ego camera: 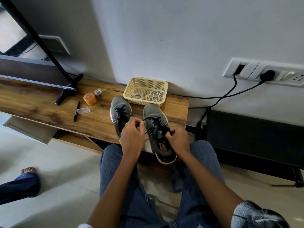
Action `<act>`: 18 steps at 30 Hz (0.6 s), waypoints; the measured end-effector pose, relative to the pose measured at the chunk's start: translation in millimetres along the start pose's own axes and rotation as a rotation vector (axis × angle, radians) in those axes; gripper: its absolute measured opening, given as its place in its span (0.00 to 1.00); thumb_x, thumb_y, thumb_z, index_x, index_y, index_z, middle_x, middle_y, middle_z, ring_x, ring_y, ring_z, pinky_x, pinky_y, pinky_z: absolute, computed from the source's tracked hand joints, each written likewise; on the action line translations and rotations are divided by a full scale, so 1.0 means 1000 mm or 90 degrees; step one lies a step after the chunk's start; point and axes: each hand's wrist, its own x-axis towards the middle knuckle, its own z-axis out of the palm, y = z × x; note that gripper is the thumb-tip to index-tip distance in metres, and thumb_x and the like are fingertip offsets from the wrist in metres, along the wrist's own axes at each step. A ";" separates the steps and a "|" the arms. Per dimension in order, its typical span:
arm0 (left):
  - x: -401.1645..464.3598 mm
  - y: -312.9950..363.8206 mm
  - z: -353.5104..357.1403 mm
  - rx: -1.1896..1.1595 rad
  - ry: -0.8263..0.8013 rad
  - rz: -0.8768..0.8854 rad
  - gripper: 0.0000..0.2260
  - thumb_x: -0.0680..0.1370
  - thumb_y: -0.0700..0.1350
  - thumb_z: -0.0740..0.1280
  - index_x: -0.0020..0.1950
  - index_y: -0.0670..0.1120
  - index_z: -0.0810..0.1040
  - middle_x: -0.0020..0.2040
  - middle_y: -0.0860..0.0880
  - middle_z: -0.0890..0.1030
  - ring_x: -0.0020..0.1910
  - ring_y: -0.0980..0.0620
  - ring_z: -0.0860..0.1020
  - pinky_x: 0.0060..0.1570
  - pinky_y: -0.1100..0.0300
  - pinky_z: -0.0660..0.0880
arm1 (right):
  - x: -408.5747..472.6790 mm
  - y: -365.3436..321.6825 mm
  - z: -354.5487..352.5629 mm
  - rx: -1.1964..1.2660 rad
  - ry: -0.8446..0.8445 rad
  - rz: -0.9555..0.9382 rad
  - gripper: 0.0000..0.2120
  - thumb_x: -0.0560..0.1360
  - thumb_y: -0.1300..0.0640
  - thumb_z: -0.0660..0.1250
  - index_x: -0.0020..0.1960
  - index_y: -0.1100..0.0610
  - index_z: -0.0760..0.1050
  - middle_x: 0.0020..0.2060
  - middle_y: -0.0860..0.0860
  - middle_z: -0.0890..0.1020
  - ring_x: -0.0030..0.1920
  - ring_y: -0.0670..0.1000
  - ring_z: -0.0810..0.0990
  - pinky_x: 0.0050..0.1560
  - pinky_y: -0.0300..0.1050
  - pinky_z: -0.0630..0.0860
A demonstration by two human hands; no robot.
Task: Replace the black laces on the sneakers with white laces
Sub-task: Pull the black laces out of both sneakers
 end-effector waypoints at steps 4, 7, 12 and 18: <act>-0.012 -0.002 0.018 0.007 -0.082 -0.048 0.13 0.79 0.44 0.63 0.64 0.47 0.74 0.60 0.48 0.78 0.57 0.51 0.76 0.52 0.60 0.70 | 0.001 0.003 -0.001 -0.008 -0.023 -0.001 0.06 0.73 0.53 0.67 0.40 0.54 0.76 0.34 0.49 0.79 0.39 0.52 0.79 0.36 0.45 0.75; -0.022 0.000 0.032 0.018 -0.106 -0.017 0.18 0.79 0.43 0.63 0.69 0.44 0.70 0.65 0.47 0.73 0.64 0.49 0.70 0.58 0.61 0.66 | 0.003 0.003 -0.002 -0.004 -0.052 -0.034 0.06 0.71 0.54 0.68 0.48 0.52 0.76 0.39 0.46 0.78 0.42 0.49 0.78 0.42 0.46 0.76; -0.024 -0.002 0.053 0.064 -0.148 0.011 0.19 0.79 0.43 0.65 0.69 0.41 0.71 0.64 0.43 0.76 0.62 0.45 0.72 0.62 0.54 0.68 | 0.007 -0.004 0.002 -0.005 -0.063 -0.078 0.12 0.69 0.46 0.67 0.48 0.51 0.75 0.44 0.47 0.78 0.47 0.49 0.77 0.44 0.48 0.76; -0.018 -0.005 0.061 0.100 -0.137 0.014 0.17 0.78 0.41 0.64 0.67 0.41 0.72 0.59 0.41 0.79 0.58 0.42 0.76 0.58 0.50 0.71 | 0.011 -0.013 0.006 -0.140 -0.022 -0.112 0.20 0.71 0.37 0.66 0.52 0.52 0.75 0.48 0.47 0.77 0.50 0.48 0.74 0.43 0.43 0.69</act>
